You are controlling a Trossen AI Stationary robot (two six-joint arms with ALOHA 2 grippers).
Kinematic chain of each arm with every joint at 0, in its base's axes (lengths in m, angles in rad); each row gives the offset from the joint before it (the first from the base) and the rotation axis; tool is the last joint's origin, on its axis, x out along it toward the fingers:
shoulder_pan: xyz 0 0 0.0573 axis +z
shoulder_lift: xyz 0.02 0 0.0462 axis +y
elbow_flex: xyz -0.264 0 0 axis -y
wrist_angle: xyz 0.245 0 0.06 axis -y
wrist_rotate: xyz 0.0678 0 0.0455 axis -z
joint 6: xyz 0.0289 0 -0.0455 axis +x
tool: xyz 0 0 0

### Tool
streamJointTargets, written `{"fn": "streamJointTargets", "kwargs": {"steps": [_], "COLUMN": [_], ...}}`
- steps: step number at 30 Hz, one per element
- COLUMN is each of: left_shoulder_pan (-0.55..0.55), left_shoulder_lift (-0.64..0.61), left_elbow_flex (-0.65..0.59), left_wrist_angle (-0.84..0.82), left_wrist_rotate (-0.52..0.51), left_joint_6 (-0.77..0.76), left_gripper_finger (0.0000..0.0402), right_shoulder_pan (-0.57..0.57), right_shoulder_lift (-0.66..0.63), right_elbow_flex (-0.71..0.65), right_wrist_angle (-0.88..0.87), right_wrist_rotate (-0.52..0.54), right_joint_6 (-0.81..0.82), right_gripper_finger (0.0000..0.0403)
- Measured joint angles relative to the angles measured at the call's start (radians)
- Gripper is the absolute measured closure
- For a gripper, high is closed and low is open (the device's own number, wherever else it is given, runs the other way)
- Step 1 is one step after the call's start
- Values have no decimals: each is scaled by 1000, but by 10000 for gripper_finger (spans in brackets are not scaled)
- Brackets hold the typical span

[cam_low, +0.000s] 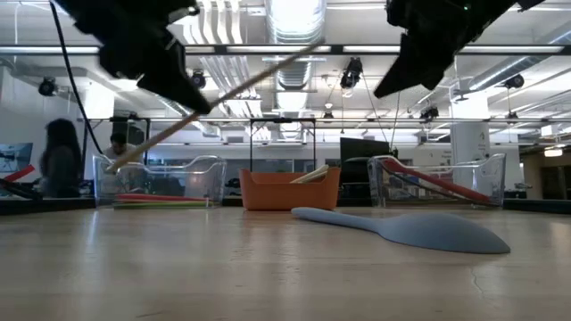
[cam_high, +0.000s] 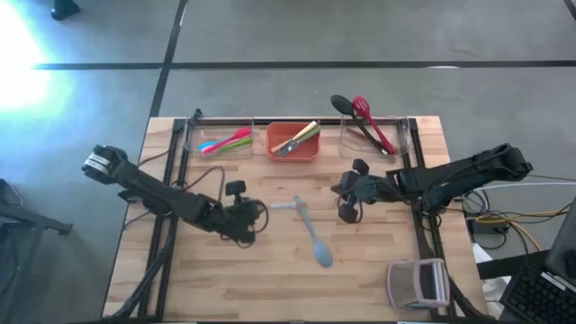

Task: Pick & Place Kitchen Items
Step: Put the wooden serving spoon into the right transparent bin

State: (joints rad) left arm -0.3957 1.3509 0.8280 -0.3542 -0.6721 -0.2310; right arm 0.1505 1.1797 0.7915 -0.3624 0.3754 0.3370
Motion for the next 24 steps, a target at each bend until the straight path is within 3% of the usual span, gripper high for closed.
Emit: {"fn": "streamJointTargets", "kwargs": {"steps": [3, 9, 14, 19, 24], "left_shoulder_pan": [25, 78, 136, 191, 241], "left_shoulder_lift": [-37, -67, -63, -59, -59], "left_elbow_flex": [0, -8, -45, -68, -95], "left_wrist_angle": [68, 280, 502, 600, 734], "left_wrist_rotate": [-54, -93, -107, -170, -205], "left_joint_6": [15, 110, 179, 200, 238], "left_gripper_finger": [325, 325, 325, 325, 325], "right_shoulder_pan": [14, 20, 20, 20, 20], "right_shoulder_lift": [0, 1, 2, 2, 12], "right_elbow_flex": [-39, -126, -188, -223, -223], "right_wrist_angle": [162, 512, 709, 884, 1011], "right_wrist_rotate": [58, 62, 77, 78, 167], "right_joint_6": [-20, -135, -135, -161, -250], "right_gripper_finger": [394, 394, 394, 392, 358]}}
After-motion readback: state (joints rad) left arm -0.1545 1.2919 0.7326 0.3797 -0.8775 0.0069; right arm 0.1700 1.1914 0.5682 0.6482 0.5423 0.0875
